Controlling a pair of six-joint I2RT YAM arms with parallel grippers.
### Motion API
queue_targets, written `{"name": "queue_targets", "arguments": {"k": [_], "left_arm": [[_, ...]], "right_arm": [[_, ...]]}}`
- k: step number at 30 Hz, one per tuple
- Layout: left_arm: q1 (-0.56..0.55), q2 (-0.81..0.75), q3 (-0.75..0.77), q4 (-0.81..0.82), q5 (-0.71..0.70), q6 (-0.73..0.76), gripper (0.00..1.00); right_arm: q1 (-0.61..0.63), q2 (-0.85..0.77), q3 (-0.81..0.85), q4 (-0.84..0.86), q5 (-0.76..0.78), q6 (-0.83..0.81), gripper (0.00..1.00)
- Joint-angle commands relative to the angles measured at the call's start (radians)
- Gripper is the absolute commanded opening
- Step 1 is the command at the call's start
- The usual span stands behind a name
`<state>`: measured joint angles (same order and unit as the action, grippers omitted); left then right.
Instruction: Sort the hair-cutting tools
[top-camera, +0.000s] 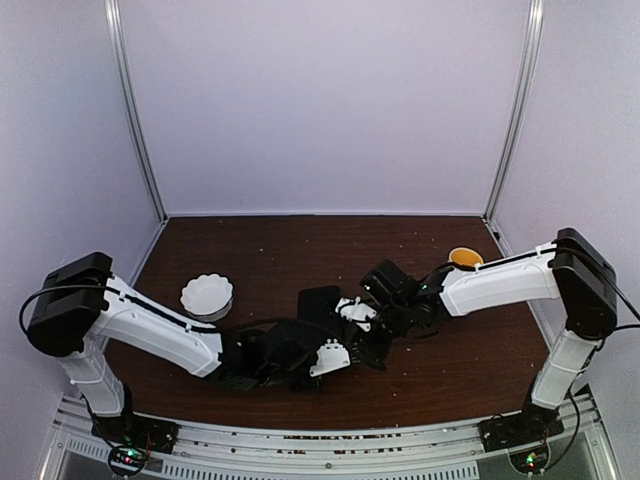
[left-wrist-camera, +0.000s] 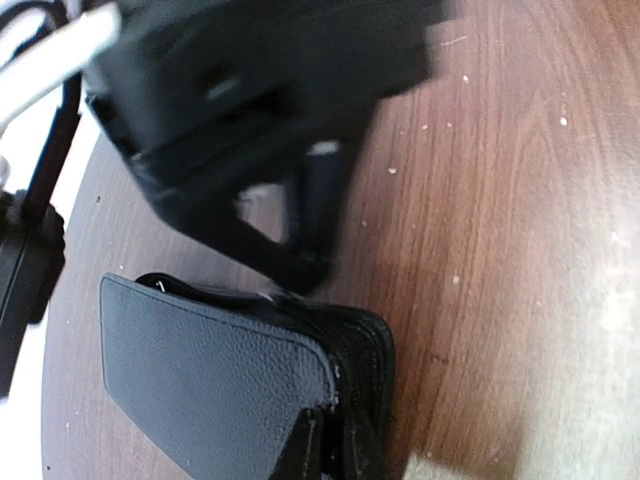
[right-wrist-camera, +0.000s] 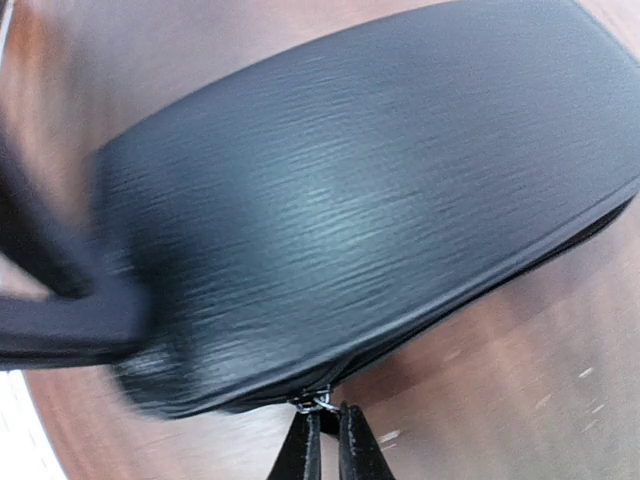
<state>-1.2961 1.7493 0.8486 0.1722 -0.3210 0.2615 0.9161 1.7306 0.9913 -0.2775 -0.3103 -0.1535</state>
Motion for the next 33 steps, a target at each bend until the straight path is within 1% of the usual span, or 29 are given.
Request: {"name": "queue_targets", "arguments": {"k": [1, 6, 14, 17, 20, 22, 23, 25, 29, 30, 33], "left_arm": [[-0.008, -0.042, -0.041, -0.031, 0.14, 0.01, 0.0], [-0.021, -0.046, -0.041, -0.038, 0.162, 0.012, 0.0], [-0.035, -0.107, -0.099, -0.055, 0.132, -0.028, 0.0], [-0.037, -0.131, -0.133, -0.071, 0.108, -0.057, 0.0], [-0.037, -0.159, -0.167, -0.103, -0.001, -0.135, 0.0], [-0.037, -0.197, -0.199, -0.122, -0.076, -0.198, 0.12], [-0.037, -0.222, -0.214, -0.134, -0.092, -0.226, 0.18], [-0.037, -0.282, -0.236, -0.165, -0.096, -0.279, 0.28], [-0.041, -0.394, -0.26, -0.226, -0.096, -0.348, 0.37], [-0.044, -0.425, -0.261, -0.228, -0.099, -0.353, 0.38], [-0.047, -0.45, -0.239, -0.21, -0.102, -0.345, 0.4]], "right_arm": [[-0.073, 0.088, 0.122, -0.04, 0.08, -0.083, 0.0], [-0.122, 0.205, 0.286, -0.094, 0.108, -0.121, 0.0], [-0.219, 0.307, 0.448, -0.128, 0.19, -0.134, 0.0], [-0.248, 0.304, 0.454, -0.131, 0.188, -0.142, 0.0], [-0.25, 0.264, 0.398, -0.132, 0.17, -0.161, 0.0], [-0.252, 0.208, 0.335, -0.129, 0.108, -0.145, 0.0], [-0.248, 0.181, 0.304, -0.131, 0.082, -0.13, 0.0], [-0.239, 0.137, 0.261, -0.167, 0.046, -0.102, 0.0], [-0.2, 0.074, 0.202, -0.272, 0.019, -0.107, 0.0], [-0.188, 0.051, 0.171, -0.29, 0.01, -0.112, 0.0], [-0.145, 0.016, 0.108, -0.331, -0.022, -0.114, 0.0]]}}
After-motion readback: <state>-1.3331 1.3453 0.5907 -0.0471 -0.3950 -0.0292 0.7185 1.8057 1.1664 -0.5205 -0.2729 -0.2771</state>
